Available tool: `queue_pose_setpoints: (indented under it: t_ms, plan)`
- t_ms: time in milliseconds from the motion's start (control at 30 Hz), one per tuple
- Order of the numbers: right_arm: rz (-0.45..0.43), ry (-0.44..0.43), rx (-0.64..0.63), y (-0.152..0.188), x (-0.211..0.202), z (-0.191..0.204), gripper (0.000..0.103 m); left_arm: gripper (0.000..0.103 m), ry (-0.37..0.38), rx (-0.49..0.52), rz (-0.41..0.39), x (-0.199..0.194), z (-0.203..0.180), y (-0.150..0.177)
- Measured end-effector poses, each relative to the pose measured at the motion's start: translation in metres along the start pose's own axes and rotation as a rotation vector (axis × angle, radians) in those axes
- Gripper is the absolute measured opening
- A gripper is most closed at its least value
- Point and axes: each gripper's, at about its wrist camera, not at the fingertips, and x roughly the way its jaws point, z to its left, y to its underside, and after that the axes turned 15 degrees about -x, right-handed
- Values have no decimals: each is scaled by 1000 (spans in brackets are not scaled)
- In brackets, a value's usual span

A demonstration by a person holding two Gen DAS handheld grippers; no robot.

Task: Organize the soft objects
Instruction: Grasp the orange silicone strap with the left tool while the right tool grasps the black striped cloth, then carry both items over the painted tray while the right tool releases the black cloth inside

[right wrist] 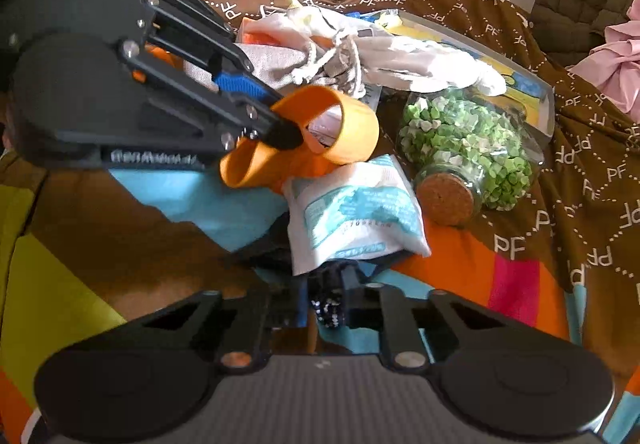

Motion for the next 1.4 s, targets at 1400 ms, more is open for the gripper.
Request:
queue_pose_setpoints:
  t_ms: [1400]
  plan:
    - [-540, 287, 430, -134, -96, -153, 10, 8, -34, -729, -413, -136, 106, -138]
